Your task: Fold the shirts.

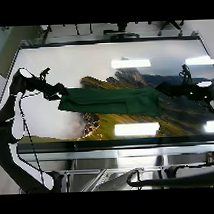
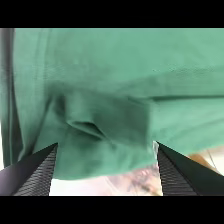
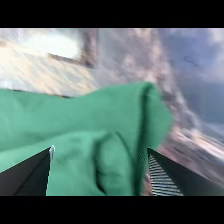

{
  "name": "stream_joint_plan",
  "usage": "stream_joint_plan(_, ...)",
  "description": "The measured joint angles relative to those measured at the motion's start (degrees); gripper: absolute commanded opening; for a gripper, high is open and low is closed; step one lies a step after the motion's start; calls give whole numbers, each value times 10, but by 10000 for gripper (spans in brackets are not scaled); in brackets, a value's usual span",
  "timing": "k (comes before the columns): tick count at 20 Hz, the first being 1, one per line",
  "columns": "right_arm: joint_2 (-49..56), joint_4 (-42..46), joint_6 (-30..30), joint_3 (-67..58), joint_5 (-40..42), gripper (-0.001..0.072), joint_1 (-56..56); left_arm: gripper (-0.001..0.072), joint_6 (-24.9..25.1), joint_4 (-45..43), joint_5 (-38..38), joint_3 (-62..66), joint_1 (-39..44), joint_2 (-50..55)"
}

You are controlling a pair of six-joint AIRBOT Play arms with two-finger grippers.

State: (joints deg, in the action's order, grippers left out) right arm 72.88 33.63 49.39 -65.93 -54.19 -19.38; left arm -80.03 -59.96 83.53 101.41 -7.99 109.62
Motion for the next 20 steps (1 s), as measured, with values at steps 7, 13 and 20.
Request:
stream_joint_plan(7, 44, 25, 0, -6, -71, 656, 3, 671, -25, 1, 68, 102, 6, 5)
stream_joint_plan(13, 96, -19, -11, -7, -38, 77, 30, 346, -51, 0, 94, 144, 3, 1)
stream_joint_plan(20, 94, -56, -36, -21, -30, 21, 25, 12, -59, 2, 52, 96, 64, -7)
